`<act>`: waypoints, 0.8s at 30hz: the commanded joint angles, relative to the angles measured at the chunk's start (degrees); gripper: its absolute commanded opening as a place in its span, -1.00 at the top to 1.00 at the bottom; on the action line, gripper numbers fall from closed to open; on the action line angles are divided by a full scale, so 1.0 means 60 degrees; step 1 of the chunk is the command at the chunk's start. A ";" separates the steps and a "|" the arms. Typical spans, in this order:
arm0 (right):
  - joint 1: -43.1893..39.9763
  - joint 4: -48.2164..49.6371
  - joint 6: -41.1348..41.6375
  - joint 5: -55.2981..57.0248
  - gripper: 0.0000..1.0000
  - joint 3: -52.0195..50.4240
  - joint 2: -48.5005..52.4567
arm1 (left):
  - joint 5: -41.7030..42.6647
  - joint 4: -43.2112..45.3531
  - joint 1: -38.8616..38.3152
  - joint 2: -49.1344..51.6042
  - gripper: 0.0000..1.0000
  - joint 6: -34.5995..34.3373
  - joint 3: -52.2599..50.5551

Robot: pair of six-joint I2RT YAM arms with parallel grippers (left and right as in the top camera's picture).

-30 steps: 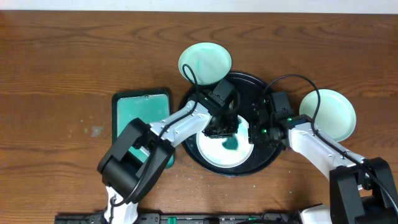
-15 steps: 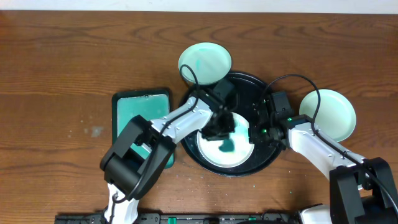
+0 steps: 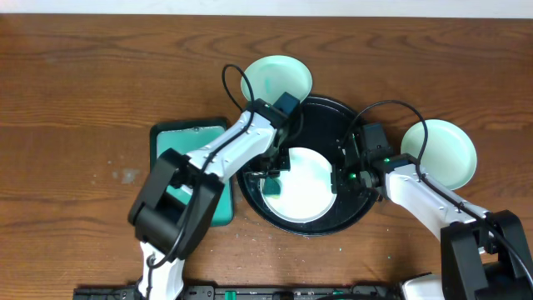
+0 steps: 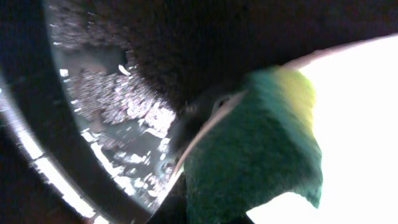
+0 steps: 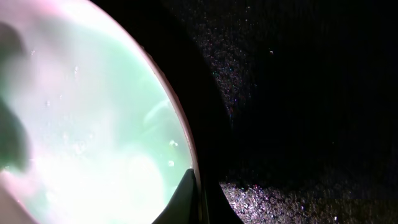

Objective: Clean dirty plates on tray and stack at the side
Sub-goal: 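Move the sponge with the left gripper back to the green sponge tray, then lift the white plate with the right gripper and tilt it over the tray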

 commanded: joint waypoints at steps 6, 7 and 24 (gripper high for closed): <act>-0.0091 0.0007 0.0062 0.1326 0.98 -0.0084 0.0109 | -0.2718 -0.0925 0.1421 -0.2929 0.86 0.0765 0.0229; -0.0091 0.0022 0.0062 0.1322 0.97 -0.0084 0.0109 | -0.3071 -0.1042 0.1628 -0.3078 0.86 0.0761 0.0193; -0.0080 0.0193 -0.0193 0.1180 0.98 0.0288 0.0066 | -0.1927 0.0200 0.4812 -0.3100 0.22 0.1730 -0.2765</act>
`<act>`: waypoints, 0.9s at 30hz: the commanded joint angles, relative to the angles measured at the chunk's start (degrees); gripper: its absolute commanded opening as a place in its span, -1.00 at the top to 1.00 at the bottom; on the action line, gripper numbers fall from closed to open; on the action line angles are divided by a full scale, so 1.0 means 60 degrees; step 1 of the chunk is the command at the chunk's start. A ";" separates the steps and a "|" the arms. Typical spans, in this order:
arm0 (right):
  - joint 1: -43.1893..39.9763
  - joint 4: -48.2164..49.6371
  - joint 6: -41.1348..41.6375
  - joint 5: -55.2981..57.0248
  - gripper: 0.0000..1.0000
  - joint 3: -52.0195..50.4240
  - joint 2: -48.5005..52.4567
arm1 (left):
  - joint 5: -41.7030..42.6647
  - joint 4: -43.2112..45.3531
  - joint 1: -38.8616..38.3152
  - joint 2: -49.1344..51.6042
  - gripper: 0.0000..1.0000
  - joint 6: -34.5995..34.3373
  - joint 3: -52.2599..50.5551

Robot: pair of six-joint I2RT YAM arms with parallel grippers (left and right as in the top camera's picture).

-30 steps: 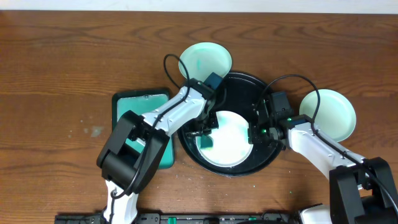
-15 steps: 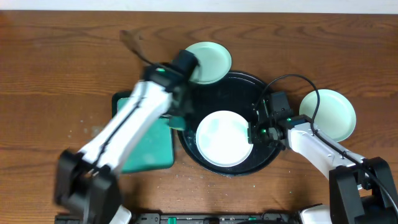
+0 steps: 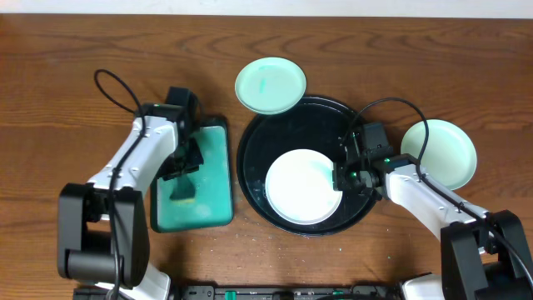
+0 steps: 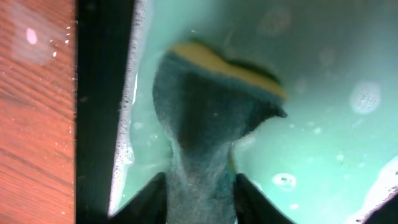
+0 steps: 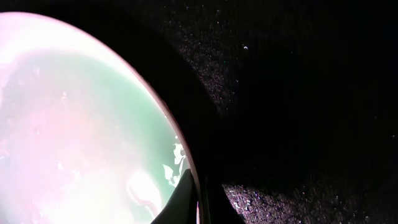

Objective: Clean dirty plates on tray and stack at the side
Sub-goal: 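Lift the white plate with the right gripper and tilt it over the tray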

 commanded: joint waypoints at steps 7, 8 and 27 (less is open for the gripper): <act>0.0328 -0.1424 -0.0423 0.0692 0.98 0.2029 -0.0787 | 0.0539 -0.0368 0.0361 -0.2597 0.03 0.0412 0.0120; 0.0477 -0.1461 -0.0565 0.0750 0.98 0.2280 -0.0911 | 0.0699 -0.0368 0.0361 -0.3038 -0.03 0.0408 0.0120; 0.5767 0.5523 -0.4521 0.4736 0.98 0.3388 0.0831 | 0.0838 -0.0368 0.0361 -0.7471 -0.61 0.0404 0.0117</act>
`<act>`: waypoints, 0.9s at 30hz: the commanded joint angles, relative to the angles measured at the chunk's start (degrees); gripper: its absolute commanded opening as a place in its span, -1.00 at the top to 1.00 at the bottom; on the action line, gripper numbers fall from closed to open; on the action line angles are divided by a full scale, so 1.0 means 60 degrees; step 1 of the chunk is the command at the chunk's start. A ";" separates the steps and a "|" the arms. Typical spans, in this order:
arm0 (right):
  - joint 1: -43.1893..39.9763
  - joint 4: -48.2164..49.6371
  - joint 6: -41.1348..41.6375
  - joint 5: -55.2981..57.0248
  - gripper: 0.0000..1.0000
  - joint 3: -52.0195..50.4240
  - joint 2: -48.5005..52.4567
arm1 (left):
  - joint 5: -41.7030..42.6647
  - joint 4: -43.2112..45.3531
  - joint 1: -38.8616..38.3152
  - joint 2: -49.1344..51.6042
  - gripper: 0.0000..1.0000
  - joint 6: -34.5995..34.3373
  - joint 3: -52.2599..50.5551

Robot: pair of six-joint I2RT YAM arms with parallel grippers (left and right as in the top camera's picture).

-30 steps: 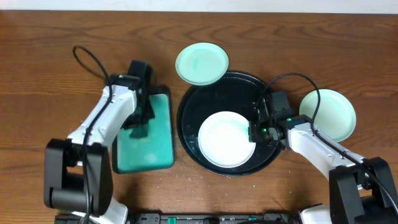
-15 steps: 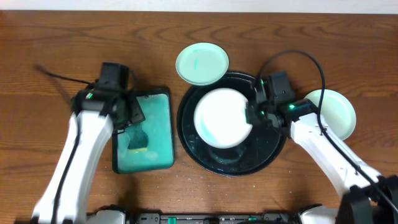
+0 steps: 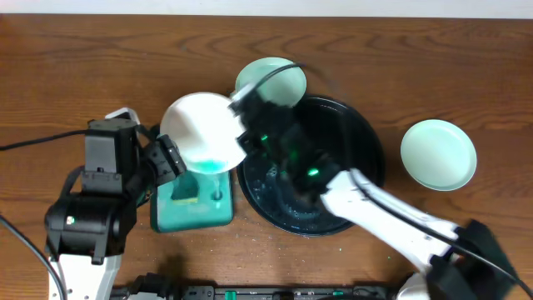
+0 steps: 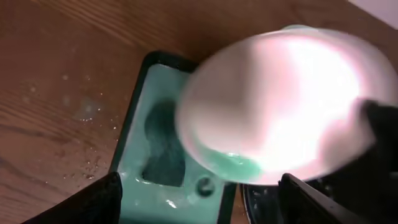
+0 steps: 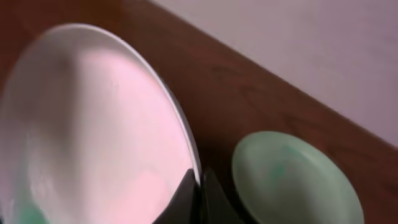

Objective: Clean dirty plates on tray and stack at the side
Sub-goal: 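Lift the white plate with the right gripper and tilt it over the tray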

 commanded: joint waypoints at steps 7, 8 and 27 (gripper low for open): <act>0.1446 0.1417 -0.3209 0.2692 0.98 0.0055 0.0404 | -0.0018 -0.0018 0.0047 0.0076 -0.61 0.0022 0.0113; 0.1537 0.1483 -0.3377 0.2852 0.98 0.0055 0.0386 | -0.0018 -0.0018 0.0047 0.0098 -0.61 0.0022 0.0113; 0.2463 0.3836 -0.5963 0.5351 0.98 0.0055 0.0168 | -0.0018 -0.0018 0.0047 0.0208 -0.62 0.0018 0.0113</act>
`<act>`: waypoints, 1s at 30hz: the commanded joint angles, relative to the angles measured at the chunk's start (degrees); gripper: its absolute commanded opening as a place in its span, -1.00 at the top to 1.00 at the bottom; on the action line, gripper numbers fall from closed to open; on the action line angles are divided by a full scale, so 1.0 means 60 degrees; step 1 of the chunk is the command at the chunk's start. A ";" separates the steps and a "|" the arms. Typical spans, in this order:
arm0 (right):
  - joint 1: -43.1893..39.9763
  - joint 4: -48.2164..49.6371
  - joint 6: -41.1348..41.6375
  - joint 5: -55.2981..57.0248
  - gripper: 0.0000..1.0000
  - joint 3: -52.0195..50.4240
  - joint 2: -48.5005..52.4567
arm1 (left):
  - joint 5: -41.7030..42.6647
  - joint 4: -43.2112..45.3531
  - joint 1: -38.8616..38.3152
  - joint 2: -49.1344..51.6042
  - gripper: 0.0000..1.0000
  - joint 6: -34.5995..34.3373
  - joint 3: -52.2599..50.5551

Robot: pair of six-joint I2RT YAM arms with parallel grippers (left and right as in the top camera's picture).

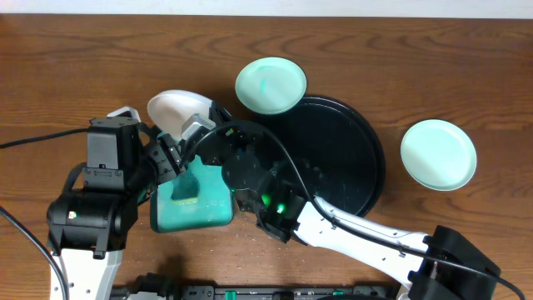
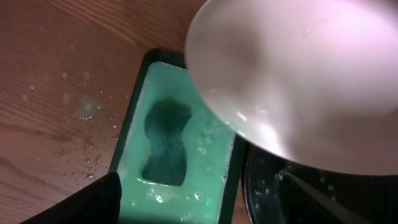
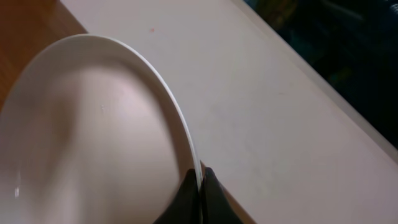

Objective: Clean dirty plates on tray and stack at the side
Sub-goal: 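Lift the white plate with the right gripper and tilt it over the tray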

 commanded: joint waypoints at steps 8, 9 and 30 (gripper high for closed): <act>0.0091 0.0503 -0.0761 0.0423 0.98 0.0073 -0.0262 | -0.0022 -0.0022 0.0047 0.0044 -0.62 0.0018 0.0113; 0.0091 0.0539 -0.0856 0.0426 0.98 0.0073 -0.0262 | -0.0022 -0.0022 0.0047 0.0044 -0.62 0.0018 0.0113; 0.0091 0.0641 -0.1031 0.0463 0.98 0.0073 -0.0262 | -0.0022 -0.0022 0.0047 0.0044 -0.62 0.0022 0.0113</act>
